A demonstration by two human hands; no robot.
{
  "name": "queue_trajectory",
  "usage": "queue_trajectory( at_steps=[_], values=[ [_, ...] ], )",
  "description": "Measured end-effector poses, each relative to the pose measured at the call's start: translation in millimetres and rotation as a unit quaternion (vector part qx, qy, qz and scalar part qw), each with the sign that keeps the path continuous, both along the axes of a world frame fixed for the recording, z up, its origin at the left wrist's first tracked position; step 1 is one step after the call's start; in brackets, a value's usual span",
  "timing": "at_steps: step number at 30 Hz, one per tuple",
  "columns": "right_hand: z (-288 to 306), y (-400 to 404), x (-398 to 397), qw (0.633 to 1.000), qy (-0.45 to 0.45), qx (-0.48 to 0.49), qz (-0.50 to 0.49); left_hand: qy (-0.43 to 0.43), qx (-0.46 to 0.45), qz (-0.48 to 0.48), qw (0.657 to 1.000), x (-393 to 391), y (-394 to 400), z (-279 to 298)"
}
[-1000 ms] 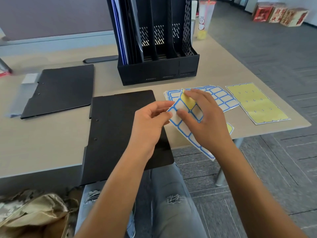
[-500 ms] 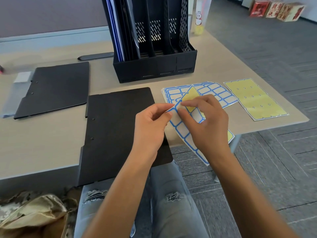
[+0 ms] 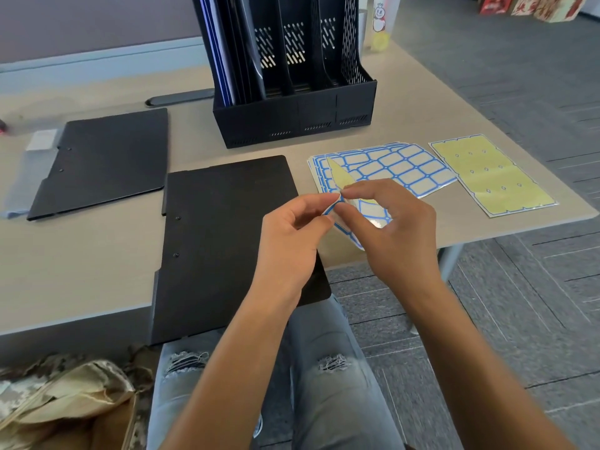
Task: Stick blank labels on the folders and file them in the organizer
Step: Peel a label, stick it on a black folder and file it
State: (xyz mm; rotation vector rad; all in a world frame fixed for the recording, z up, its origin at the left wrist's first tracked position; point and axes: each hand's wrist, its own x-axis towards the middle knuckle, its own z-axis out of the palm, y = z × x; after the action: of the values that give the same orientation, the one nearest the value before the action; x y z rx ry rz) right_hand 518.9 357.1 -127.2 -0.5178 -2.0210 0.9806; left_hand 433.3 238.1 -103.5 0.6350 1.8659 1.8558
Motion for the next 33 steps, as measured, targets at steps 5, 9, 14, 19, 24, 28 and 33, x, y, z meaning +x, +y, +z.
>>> queue_trajectory(
  at_steps=[5,9,14,19,24,28,33],
  values=[
    [-0.9,1.8,1.5,1.000,0.000,0.005,-0.004,0.032,-0.007,0.003,0.999,0.0,1.6,-1.4],
    [-1.9,1.5,2.6,1.000,0.004,-0.014,0.001,0.037,-0.023,0.002,0.999,-0.4,4.7,-4.1],
    [-1.4,2.0,4.6,0.999,-0.006,-0.042,-0.008,0.061,-0.044,-0.006,0.997,0.0,4.2,-4.6],
    [0.1,4.8,4.8,0.999,-0.013,-0.039,0.000,0.127,-0.073,0.000,0.989,-2.9,4.5,-6.7],
    [0.4,6.9,5.5,1.000,-0.021,-0.023,0.005,0.148,-0.085,0.012,0.985,-2.2,8.5,-6.8],
    [1.1,8.0,7.0,0.999,-0.022,-0.025,0.008,0.142,-0.082,0.007,0.986,-1.1,9.1,-6.3],
    [0.0,7.2,6.5,0.999,-0.022,-0.032,0.005,0.140,-0.083,0.008,0.987,-1.4,8.0,-6.5]
  ],
)
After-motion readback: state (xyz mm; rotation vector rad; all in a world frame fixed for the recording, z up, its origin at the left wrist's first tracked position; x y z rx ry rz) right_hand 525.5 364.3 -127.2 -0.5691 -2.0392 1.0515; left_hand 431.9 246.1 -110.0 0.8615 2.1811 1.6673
